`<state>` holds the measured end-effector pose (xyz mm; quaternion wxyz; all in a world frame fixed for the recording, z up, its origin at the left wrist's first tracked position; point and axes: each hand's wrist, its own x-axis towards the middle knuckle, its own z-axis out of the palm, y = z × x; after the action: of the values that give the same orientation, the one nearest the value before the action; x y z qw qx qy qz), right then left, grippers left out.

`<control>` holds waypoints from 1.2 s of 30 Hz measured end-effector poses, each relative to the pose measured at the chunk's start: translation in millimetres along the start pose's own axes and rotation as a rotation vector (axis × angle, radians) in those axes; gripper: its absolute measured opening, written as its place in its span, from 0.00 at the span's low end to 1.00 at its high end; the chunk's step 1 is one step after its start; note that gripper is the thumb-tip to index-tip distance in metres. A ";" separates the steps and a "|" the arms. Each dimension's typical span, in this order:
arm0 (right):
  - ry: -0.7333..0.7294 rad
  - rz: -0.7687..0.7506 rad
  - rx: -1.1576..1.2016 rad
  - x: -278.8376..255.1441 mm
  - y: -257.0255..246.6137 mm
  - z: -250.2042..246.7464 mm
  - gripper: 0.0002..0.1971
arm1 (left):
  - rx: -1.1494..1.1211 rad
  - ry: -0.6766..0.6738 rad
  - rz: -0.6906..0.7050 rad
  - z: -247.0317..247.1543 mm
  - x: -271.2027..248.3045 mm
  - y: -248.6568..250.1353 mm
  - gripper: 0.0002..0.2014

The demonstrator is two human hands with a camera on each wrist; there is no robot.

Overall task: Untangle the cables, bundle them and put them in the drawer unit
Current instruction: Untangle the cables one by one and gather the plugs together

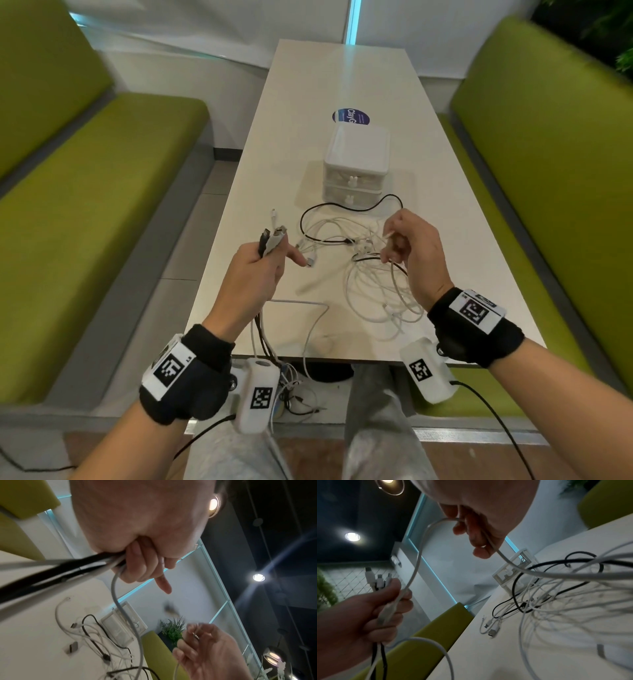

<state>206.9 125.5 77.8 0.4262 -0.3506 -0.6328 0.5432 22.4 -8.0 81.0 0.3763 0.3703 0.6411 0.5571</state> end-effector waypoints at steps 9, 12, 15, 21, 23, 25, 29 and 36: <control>-0.029 -0.074 0.077 -6.4 -4.4 -1.7 0.12 | -0.096 0.125 -0.079 18.5 -6.1 -13.2 0.13; -0.062 -0.089 0.099 -11.5 -4.5 1.1 0.11 | -0.138 0.079 -0.118 22.8 -4.6 -12.3 0.17; -0.142 -0.093 0.054 -20.5 -2.1 4.7 0.12 | -0.130 0.028 -0.107 26.3 -2.5 -11.4 0.23; -0.497 -0.224 -0.397 -42.7 12.3 5.9 0.11 | -0.323 0.047 -0.041 33.1 4.3 -4.8 0.25; -0.587 -0.229 -0.513 -43.9 16.3 4.8 0.10 | -0.340 0.053 -0.015 34.6 5.5 -2.2 0.25; -0.636 -0.242 -0.600 -41.4 18.7 3.7 0.10 | -0.336 0.037 0.004 37.8 5.5 0.7 0.23; -0.718 -0.286 -0.798 -36.1 22.5 5.3 0.10 | -0.330 0.039 0.079 44.1 9.1 -2.6 0.22; -0.733 -0.245 -1.018 -26.0 30.2 -6.6 0.18 | -0.238 -0.045 0.042 42.6 7.0 1.5 0.23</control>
<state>222.6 109.4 44.2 0.0213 -0.2255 -0.9519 0.2066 57.5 17.0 77.9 0.4203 0.3489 0.5538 0.6284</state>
